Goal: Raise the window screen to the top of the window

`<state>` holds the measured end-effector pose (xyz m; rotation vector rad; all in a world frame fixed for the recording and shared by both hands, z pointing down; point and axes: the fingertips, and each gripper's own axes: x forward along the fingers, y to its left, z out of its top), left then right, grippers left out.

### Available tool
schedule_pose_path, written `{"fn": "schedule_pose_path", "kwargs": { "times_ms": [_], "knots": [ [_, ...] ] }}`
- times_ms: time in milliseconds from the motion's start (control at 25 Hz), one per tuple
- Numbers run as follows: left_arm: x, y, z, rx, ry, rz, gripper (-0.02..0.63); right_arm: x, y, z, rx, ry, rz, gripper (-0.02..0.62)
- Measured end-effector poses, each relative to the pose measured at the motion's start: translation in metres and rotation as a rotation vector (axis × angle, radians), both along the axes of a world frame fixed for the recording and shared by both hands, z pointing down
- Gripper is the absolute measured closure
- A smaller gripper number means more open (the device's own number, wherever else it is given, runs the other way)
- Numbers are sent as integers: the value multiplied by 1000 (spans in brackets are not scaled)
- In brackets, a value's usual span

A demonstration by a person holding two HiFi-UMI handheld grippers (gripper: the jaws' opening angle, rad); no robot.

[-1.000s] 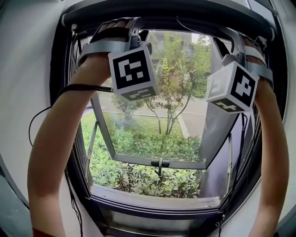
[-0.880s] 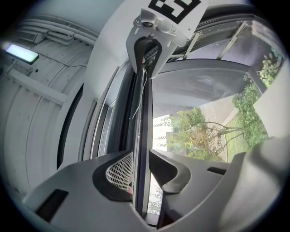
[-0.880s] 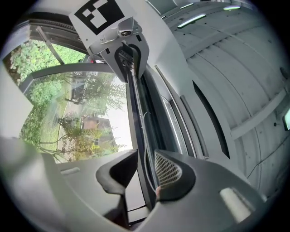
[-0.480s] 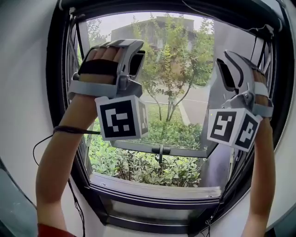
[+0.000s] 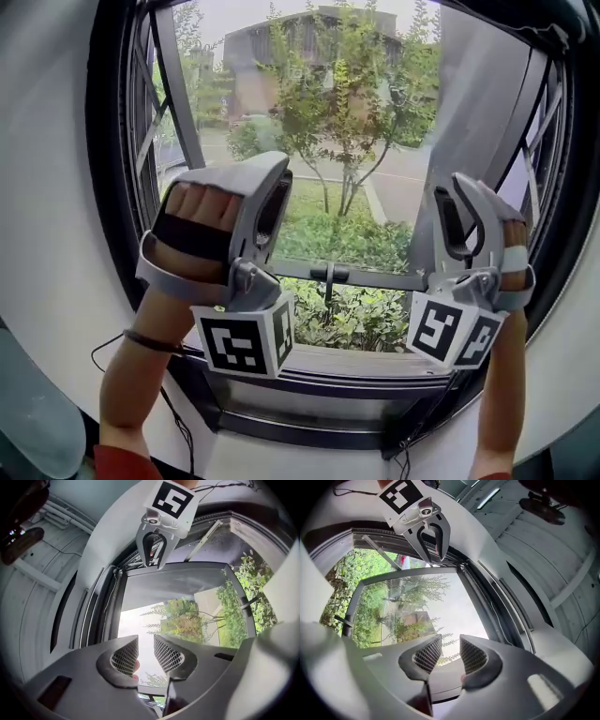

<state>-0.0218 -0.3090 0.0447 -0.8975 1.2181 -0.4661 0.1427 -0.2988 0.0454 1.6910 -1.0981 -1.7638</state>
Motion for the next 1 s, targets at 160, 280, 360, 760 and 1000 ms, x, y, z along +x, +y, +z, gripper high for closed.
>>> {"fn": "schedule_pose_path", "kwargs": {
  "times_ms": [160,280,360,760,1000],
  "knots": [
    [3,8,42,-42,-14,31,515,-4,6,41,-37,5,-23,472],
    [7,15,76,-92,-23,57,515,-7,10,70,-75,-6,-43,472],
    [8,18,96,-124,-15,82,515,-8,14,88,-95,-17,-54,472],
    [7,-13,208,-340,48,109,515,6,4,198,-271,-150,-81,472],
    [-3,-22,270,-532,232,195,515,6,7,259,-424,-320,-171,472]
  ]
}}
